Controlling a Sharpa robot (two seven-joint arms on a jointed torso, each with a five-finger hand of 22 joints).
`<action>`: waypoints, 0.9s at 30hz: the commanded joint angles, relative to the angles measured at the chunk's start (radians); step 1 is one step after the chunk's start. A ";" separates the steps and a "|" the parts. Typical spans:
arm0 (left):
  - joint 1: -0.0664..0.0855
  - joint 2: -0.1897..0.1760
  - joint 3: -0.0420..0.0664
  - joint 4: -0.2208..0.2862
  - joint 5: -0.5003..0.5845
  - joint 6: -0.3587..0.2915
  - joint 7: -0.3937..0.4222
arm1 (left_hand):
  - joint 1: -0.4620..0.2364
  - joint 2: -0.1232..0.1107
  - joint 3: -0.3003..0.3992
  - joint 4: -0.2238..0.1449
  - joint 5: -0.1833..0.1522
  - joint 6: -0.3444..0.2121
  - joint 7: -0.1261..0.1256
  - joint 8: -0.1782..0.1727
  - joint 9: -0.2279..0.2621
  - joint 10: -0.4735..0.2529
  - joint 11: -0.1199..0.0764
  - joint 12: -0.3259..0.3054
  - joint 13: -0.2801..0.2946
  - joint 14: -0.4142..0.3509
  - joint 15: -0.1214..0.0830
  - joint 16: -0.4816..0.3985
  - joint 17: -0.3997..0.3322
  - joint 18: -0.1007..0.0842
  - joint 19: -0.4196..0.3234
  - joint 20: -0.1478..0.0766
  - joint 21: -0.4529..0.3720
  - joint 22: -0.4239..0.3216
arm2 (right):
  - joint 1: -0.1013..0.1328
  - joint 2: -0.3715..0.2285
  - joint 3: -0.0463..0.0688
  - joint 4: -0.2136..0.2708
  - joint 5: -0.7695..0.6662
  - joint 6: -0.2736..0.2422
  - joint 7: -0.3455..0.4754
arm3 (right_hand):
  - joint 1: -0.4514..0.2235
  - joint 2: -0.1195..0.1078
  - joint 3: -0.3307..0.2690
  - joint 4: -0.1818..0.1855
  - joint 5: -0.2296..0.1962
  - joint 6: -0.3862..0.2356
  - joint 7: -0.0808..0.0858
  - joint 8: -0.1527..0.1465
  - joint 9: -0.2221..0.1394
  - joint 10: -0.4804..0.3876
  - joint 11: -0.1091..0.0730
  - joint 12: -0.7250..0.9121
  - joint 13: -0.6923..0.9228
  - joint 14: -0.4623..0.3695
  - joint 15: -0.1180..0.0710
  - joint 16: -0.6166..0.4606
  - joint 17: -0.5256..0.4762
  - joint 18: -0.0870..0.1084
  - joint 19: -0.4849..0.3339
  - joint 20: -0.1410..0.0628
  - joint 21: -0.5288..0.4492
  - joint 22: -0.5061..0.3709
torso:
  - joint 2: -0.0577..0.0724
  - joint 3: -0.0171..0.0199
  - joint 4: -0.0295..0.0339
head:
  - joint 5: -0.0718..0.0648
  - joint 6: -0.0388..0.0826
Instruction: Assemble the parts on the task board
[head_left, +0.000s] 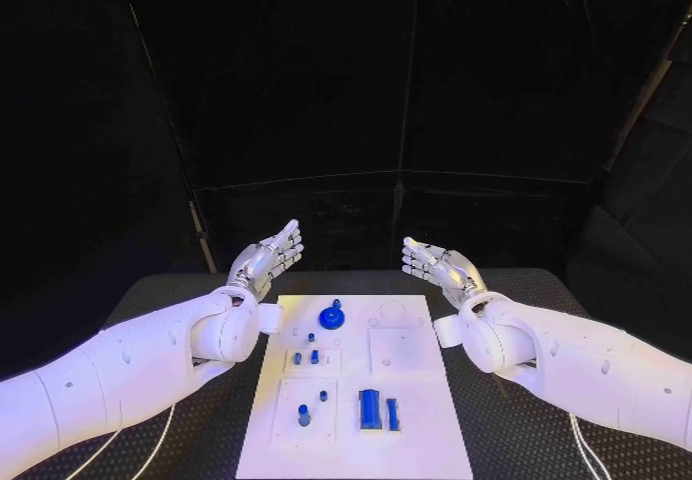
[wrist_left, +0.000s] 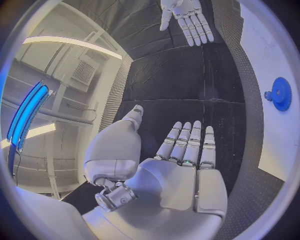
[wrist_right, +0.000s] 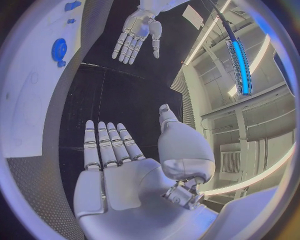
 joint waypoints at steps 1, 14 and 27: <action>0.009 -0.024 -0.014 0.089 0.007 -0.188 0.047 | -0.242 0.007 -0.082 -0.051 -0.074 -0.157 -0.099 -0.008 -0.006 -0.152 -0.089 -0.008 -0.005 -0.153 -0.076 -0.011 -0.016 -0.035 -0.097 -0.050 -0.009 -0.047 | 0.022 -0.030 -0.017 0.086 0.127 -0.175 0.068 | -0.250 -0.006 0.030 -0.016 -0.098 -0.157 -0.034 -0.008 -0.007 -0.165 -0.090 -0.025 -0.009 -0.168 -0.074 -0.009 -0.010 -0.035 -0.142 -0.047 -0.041 -0.040 | 0.003 0.0091 0.0118 | 0.004 0.009; 0.025 -0.089 -0.060 0.292 0.015 -0.391 0.083 | -0.459 0.007 -0.082 -0.051 -0.074 -0.297 -0.099 -0.008 -0.006 -0.288 -0.089 -0.008 -0.005 -0.290 -0.076 -0.011 -0.016 -0.116 -0.185 -0.158 -0.009 -0.149 | 0.067 -0.101 -0.071 0.274 0.251 -0.346 0.122 | -0.473 -0.006 0.030 -0.016 -0.098 -0.298 -0.106 -0.008 -0.007 -0.312 -0.090 -0.025 -0.009 -0.318 -0.074 -0.009 -0.010 -0.116 -0.268 -0.147 -0.126 -0.125 | 0.003 0.0091 0.0118 | 0.004 0.009; 0.025 -0.089 -0.060 0.292 0.015 -0.391 0.083 | -0.582 0.007 -0.082 -0.051 -0.074 -0.377 -0.099 -0.008 -0.006 -0.366 -0.089 -0.008 -0.005 -0.368 -0.076 -0.011 -0.016 -0.116 -0.232 -0.158 -0.009 -0.149 | 0.067 -0.101 -0.071 0.274 0.251 -0.346 0.122 | -0.600 -0.006 0.030 -0.016 -0.098 -0.379 -0.106 -0.008 -0.007 -0.396 -0.090 -0.025 -0.009 -0.404 -0.074 -0.009 -0.010 -0.116 -0.339 -0.147 -0.126 -0.125 | 0.003 0.0091 0.0118 | 0.004 0.009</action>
